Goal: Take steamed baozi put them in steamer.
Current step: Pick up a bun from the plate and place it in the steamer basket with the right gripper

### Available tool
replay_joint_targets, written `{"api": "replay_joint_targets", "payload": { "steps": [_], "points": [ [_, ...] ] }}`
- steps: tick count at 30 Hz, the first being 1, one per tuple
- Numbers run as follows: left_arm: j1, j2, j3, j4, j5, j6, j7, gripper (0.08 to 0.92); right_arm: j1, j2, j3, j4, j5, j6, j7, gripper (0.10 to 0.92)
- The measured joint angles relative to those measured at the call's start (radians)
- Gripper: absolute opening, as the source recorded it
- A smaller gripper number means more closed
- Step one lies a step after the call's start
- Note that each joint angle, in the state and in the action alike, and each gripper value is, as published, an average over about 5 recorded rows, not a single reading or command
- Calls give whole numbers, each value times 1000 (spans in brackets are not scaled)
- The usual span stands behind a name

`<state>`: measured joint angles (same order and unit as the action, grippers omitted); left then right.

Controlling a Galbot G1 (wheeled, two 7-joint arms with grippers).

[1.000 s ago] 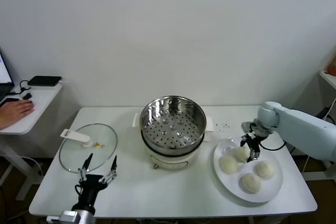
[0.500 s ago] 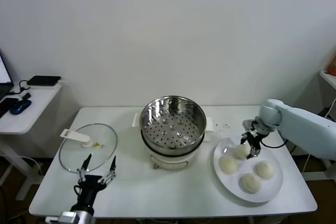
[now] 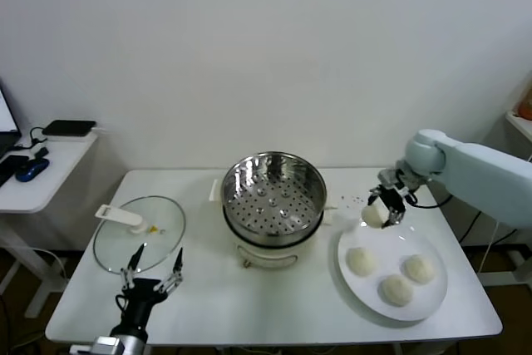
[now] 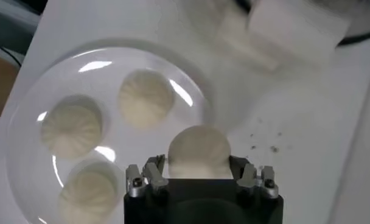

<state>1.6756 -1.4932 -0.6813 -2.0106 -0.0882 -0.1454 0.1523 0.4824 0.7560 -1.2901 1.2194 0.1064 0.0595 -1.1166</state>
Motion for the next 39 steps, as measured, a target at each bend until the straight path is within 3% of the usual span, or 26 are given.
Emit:
{"api": "replay_joint_targets", "payload": {
  "steps": [16,39],
  "points": [
    [1,0,-2,-8,3,2,-2,823,231,168,-27,11,-89,202,1,723],
    [-1,16,12,-5,12,10,-3,823,60,533,95,-223,-309,338,15,721]
  ]
}}
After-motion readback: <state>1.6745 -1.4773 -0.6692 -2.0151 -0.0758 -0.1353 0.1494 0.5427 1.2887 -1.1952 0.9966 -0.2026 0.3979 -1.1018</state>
